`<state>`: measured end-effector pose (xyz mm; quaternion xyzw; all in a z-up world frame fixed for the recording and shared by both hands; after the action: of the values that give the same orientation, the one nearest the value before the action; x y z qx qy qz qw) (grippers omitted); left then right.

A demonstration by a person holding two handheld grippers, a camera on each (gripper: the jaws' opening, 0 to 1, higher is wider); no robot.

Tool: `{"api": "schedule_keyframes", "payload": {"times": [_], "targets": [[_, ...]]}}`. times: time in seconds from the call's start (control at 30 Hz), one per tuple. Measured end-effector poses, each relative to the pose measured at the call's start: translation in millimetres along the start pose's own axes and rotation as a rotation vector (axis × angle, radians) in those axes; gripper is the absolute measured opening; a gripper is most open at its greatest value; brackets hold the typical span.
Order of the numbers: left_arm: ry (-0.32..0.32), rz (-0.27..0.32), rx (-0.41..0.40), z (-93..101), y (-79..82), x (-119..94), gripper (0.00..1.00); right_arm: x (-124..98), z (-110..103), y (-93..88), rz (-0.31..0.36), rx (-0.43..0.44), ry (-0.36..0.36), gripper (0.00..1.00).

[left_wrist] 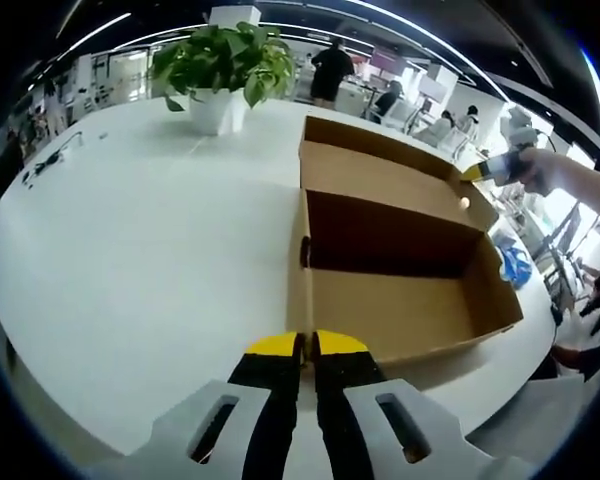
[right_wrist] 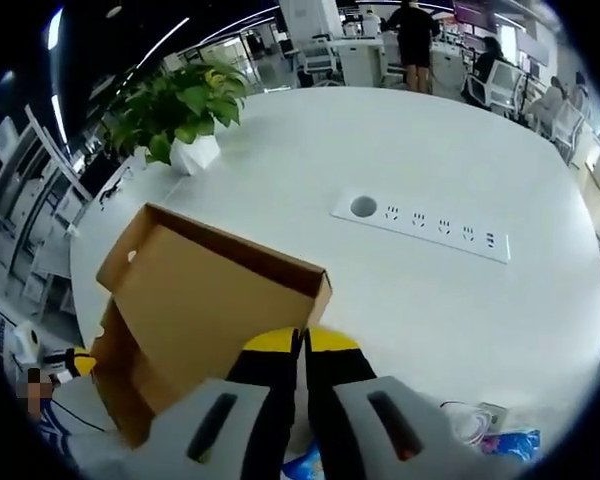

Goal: Operate the shoe box by opening the lid, removing the specified soft item, and placing it in the target area until the item is outside and the box remains undamaged.

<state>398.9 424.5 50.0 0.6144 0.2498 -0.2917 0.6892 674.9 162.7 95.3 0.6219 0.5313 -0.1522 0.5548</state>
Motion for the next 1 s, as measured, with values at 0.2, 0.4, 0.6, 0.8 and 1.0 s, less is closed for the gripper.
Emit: {"api": "schedule_keyframes", "payload": {"times": [0.2, 0.4, 0.6, 0.8, 1.0], "targets": [[0.002, 0.005, -0.004, 0.1, -0.2, 0, 0.01, -14, -6, 4.5, 0.037, 0.004, 0.018, 0.0], [0.001, 0.004, 0.003, 0.2, -0.3, -1, 0.01, -27, -13, 5.7, 0.069, -0.005, 0.032, 0.0], [0.0, 0.005, 0.01, 0.3, -0.1, -1, 0.01, -40, -18, 5.1, 0.104, -0.013, 0.049, 0.0], [-0.003, 0.01, 0.01, 0.8, -0.1, -1, 0.01, -53, -24, 2.4, 0.136, -0.016, 0.065, 0.0], [-0.013, 0.007, 0.025, 1.5, -0.2, -1, 0.01, -67, -31, -3.9, 0.169, -0.021, 0.082, 0.0]]}}
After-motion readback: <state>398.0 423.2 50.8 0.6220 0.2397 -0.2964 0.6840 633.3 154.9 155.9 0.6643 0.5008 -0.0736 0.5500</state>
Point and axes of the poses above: the point that each gripper's makers call its tool centre point, and the gripper's own axes: x roughly forward along the fingers, z roughly to its right, y roughly out of its top, the point moved 1 cm from there along -x, roughly backward along the fingers, and after that the axes turned 10 degrees about x, right-handed, at the moved point
